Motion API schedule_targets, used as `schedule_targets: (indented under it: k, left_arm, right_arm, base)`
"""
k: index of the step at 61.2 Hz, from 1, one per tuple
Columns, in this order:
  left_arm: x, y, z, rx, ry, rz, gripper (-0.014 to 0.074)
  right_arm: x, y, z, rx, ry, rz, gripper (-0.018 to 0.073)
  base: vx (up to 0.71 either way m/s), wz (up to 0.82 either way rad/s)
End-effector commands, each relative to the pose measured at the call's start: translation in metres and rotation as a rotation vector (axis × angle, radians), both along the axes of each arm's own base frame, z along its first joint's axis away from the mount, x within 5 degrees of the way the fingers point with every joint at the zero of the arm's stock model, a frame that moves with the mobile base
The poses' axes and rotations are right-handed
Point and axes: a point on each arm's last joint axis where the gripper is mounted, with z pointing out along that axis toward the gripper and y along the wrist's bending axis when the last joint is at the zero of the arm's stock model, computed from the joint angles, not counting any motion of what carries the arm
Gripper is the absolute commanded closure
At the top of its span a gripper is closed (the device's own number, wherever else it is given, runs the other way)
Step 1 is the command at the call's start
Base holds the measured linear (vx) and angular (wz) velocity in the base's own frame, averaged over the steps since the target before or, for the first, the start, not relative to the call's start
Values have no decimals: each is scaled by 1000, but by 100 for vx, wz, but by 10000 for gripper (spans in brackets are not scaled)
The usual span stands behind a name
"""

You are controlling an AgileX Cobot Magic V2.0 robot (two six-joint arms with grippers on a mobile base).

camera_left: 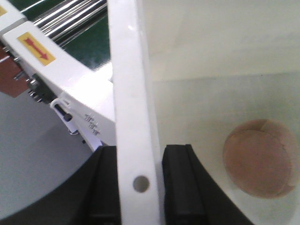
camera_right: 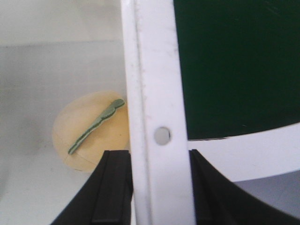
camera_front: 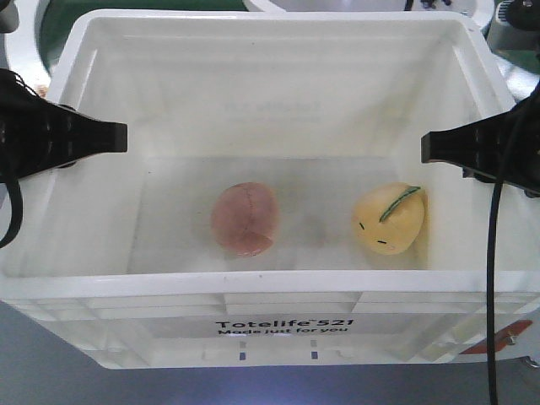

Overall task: Place moving items into box and shelve
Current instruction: 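Hold the lifted tote with both grippers while the base drives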

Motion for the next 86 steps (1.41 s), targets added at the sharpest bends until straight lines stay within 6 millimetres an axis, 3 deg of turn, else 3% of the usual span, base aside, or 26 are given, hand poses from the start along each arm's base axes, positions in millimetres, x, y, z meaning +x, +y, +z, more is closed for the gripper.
schedule_targets:
  k: [1,86]
  left_arm:
    - [-3,0,29,-66,-181,-63,446]
    - [-3,0,29,-67,-181,-63,446]
  right_arm:
    - [2,-5,23,13,-161,18,407]
    - [2,-5,23,13,-161,18,407]
  base:
    - [-8,47]
    - [-8,51]
